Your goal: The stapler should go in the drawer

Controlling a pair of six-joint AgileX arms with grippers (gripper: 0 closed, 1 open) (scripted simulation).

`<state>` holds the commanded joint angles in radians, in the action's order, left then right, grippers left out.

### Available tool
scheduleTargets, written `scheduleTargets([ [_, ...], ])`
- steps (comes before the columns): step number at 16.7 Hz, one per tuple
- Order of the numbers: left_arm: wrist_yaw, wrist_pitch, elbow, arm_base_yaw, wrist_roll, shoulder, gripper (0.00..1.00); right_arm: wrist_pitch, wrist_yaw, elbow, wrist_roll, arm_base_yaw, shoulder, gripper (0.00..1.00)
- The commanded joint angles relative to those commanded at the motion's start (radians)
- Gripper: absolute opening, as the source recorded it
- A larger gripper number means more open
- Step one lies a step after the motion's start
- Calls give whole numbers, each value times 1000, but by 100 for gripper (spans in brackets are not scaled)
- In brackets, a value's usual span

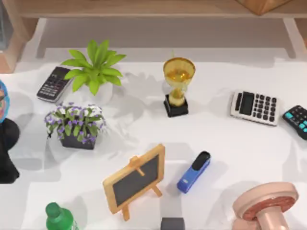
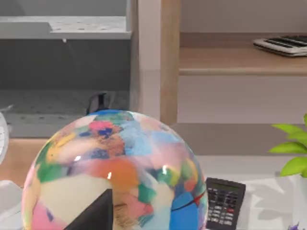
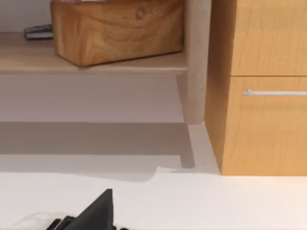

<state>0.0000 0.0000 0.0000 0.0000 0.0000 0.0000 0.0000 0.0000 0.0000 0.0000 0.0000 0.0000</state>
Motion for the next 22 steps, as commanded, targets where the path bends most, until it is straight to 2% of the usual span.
scheduleTargets([
  [4, 0, 0, 0, 0, 0, 0, 100, 24, -2, 22, -29, -12, 29, 100],
  [8, 0, 0, 0, 0, 0, 0, 100, 158, -17, 146, -192, -73, 207, 100],
  [13, 0, 0, 0, 0, 0, 0, 100, 419, -63, 385, -523, -188, 613, 100],
  [22, 0, 0, 0, 0, 0, 0, 100, 912, -236, 835, -1177, -375, 1602, 100],
])
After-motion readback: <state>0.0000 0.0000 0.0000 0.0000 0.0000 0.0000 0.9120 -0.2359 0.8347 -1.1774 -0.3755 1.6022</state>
